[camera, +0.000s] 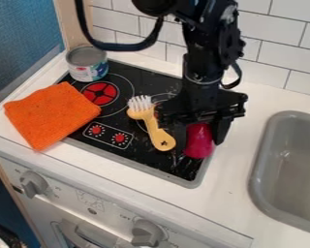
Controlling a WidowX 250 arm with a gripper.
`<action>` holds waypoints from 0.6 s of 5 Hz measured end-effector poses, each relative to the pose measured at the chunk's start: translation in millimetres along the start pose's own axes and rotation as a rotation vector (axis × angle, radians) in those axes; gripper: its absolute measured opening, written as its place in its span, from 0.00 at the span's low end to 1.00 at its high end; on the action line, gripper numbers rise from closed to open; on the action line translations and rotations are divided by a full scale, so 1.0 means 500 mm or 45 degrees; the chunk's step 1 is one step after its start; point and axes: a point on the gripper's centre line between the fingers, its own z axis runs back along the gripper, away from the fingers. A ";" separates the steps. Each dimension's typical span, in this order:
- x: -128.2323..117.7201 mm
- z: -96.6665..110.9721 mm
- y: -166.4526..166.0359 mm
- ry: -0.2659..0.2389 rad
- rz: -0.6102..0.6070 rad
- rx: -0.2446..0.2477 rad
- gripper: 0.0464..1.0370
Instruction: Put a red object on the lower side of the burner
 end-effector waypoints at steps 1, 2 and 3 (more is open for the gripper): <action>-0.001 -0.004 -0.008 0.014 0.021 -0.026 0.70; 0.001 -0.013 -0.002 0.013 0.035 -0.002 0.95; 0.001 -0.014 0.001 0.007 0.049 0.012 0.96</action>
